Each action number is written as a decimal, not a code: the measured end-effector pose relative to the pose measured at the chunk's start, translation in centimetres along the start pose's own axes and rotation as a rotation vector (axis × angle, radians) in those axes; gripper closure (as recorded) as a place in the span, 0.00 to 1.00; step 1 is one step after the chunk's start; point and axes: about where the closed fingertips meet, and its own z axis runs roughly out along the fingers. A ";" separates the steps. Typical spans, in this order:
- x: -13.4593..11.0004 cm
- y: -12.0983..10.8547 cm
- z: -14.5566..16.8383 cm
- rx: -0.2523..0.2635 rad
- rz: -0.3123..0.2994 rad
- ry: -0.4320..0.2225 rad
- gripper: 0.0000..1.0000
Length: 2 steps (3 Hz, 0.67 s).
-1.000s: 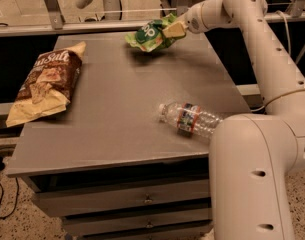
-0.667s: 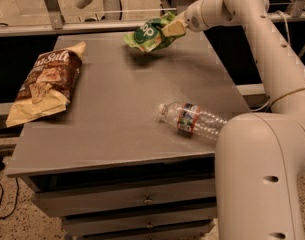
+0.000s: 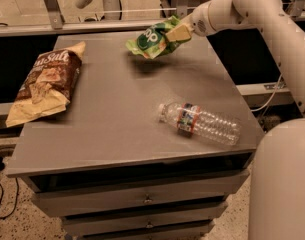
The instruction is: Move green rice chip bag near water bottle
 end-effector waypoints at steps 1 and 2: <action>1.0 2.3 -1.5 -0.017 0.008 0.016 1.00; 2.3 4.7 -2.9 -0.035 0.033 0.037 1.00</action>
Offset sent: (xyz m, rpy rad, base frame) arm -0.1073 -0.0037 -0.0327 -0.0023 0.1280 0.0000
